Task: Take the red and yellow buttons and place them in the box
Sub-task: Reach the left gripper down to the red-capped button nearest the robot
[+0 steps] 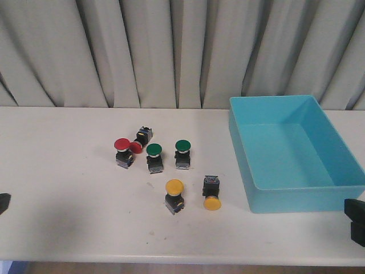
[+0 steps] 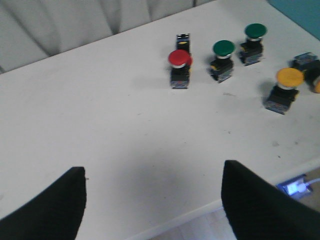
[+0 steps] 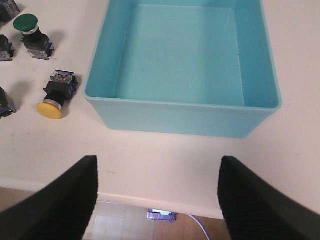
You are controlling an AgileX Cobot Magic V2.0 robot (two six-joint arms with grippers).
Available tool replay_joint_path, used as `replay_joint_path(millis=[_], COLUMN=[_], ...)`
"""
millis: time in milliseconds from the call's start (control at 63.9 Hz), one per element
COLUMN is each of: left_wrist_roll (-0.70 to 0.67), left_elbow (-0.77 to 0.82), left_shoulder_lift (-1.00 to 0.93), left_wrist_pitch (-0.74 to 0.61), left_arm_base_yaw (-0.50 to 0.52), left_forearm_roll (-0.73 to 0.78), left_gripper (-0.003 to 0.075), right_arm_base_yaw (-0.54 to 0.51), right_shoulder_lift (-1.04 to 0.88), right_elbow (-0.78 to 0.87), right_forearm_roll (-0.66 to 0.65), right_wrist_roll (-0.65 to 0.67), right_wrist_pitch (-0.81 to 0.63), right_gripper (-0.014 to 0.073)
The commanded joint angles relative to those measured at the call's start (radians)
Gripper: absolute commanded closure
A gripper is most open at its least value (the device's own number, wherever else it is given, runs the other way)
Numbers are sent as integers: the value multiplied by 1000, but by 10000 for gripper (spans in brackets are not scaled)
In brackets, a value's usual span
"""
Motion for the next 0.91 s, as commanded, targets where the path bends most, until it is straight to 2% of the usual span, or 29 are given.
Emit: replay_joint_path(millis=[0,156,438,610,892], left_wrist_roll=[65,148,213,213,182], left_elbow=[-77,-139,-262,-349,-485], left_shoulder_lift=[82,220,519,691,863], left_wrist_pitch=[-47,-47,-51,-58,-57], left_arm_base_yaw=[-76,-186,-305,-350,-350], left_forearm_roll=[-44,-71,-71,-71,-65], left_gripper=[182,182,182,182,182], right_arm_base_yaw=[-1,-1,-1,-1,-1], right_shoulder_lift=[5,5,5,5,5], right_elbow=[-33,-33,-33,-33,-33], right_forearm_roll=[0,0,4,4,5], right_wrist_roll=[-7,-7,-7,-7,-7], right_wrist_pitch=[-59,-59,-59,-59,-59], right_gripper=[120,132,137,137,137])
